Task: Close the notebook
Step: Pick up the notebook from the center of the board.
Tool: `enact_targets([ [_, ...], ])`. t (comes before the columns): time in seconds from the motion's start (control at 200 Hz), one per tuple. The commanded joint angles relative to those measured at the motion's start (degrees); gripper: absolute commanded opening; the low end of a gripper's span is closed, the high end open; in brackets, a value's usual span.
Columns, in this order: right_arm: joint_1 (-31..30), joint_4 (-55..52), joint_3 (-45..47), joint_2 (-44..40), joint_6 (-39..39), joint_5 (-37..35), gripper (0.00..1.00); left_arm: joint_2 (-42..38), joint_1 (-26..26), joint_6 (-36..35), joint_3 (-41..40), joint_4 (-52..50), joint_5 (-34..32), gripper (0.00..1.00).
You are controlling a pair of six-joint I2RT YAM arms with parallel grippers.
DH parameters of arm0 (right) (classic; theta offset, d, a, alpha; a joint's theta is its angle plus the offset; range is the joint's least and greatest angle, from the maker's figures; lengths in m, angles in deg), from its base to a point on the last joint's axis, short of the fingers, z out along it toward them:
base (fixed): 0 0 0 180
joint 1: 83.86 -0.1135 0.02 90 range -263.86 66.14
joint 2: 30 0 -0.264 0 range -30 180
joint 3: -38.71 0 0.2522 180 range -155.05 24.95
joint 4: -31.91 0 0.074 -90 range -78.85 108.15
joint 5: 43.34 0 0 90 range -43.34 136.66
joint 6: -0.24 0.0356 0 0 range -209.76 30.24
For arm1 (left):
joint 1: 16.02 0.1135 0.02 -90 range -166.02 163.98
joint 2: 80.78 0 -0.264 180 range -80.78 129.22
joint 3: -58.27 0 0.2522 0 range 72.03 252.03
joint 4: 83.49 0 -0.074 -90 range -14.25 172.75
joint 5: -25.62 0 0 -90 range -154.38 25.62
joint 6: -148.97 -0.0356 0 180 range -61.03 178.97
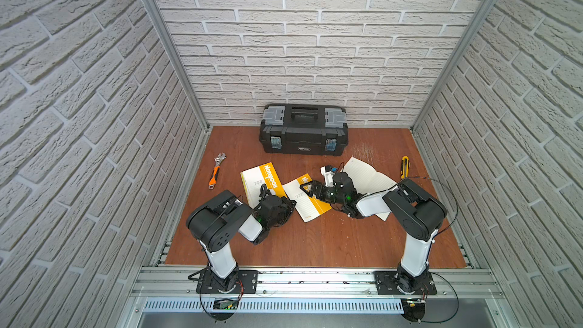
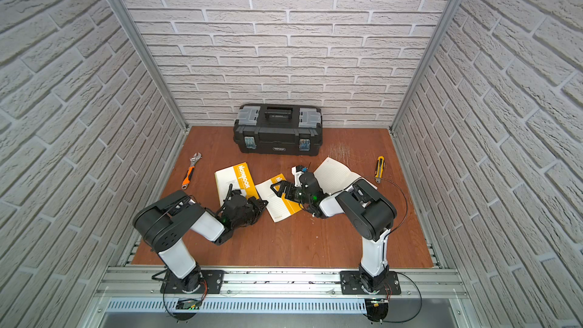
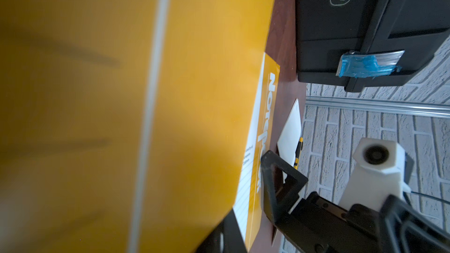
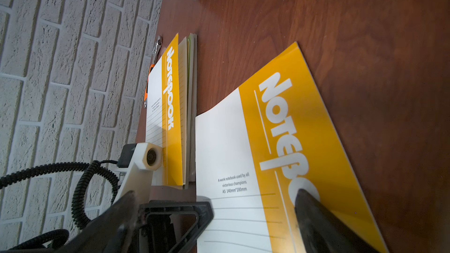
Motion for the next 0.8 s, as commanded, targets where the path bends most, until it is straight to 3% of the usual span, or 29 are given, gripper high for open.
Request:
enact_targets([
  [0.0, 0.1, -2.3, 1.36, -3.94, -0.03, 1.0, 1.0, -2.51, -0.98, -3.53, 2.49, -2.93, 2.16, 0.0],
  [0.315, 0.27, -16.52, -1.24, -17.82, -6.26, -1.13, 1.0, -12.85, -1.69, -14.46, 12.92, -24.76, 5.02, 0.0],
  [0.545, 0.36, -19.2, -0.15, -23.51, -7.68, -3.29, 1.0, -20.3, -0.83, -21.95, 17.37, -37.36, 4.73, 0.0],
  [0.795, 0.47, -18.2, 1.14, -22.79, -7.5, -3.26, 1.0, -30.84, 6.73, -26.65, 16.71, -42.43, 7.88, 0.0],
])
